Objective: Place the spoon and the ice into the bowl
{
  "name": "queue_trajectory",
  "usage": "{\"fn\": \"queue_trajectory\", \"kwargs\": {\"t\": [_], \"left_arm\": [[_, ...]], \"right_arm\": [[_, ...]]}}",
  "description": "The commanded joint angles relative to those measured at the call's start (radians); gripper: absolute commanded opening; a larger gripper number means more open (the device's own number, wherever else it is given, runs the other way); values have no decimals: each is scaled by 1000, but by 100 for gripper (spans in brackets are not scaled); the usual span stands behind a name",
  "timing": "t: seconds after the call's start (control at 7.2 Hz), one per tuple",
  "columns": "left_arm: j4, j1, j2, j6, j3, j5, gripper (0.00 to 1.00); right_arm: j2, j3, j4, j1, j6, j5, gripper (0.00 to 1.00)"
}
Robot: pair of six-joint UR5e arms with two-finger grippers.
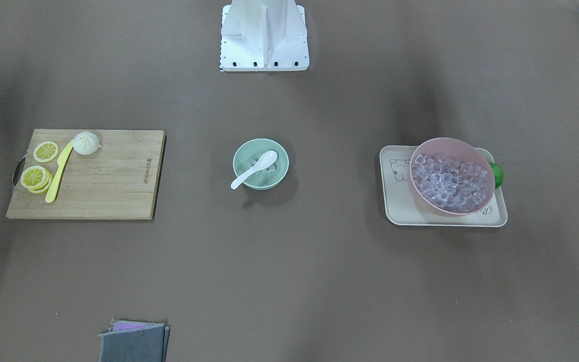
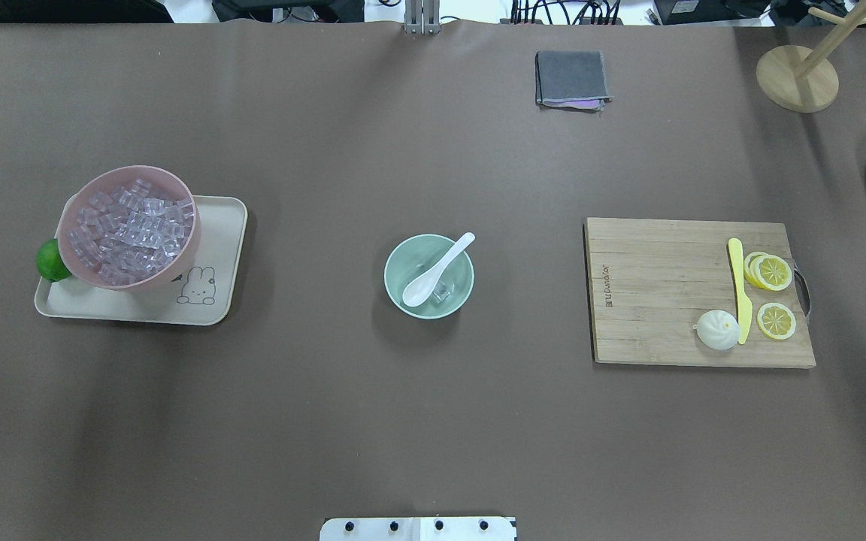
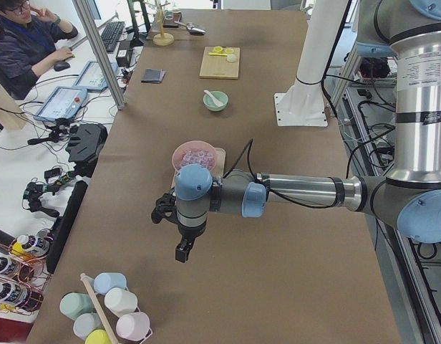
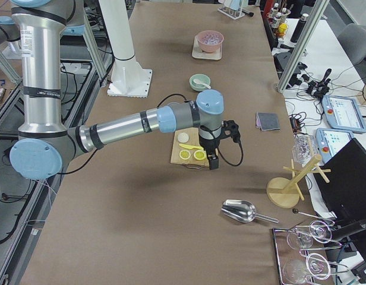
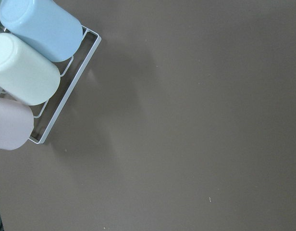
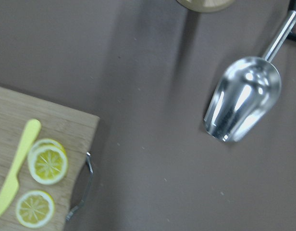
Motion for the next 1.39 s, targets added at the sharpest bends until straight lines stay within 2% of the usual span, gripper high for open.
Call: {"fn": "queue_trajectory", "kwargs": {"t": [0.0,1.25], "left_arm": [[-9,-3,23,1,-2,-48,99],[-11,-3,35,9,-18,-42,99]], "right_arm": [[-102,-48,3,106,-86,6,100],[-124,-51,3,104,-82,11,100]]}}
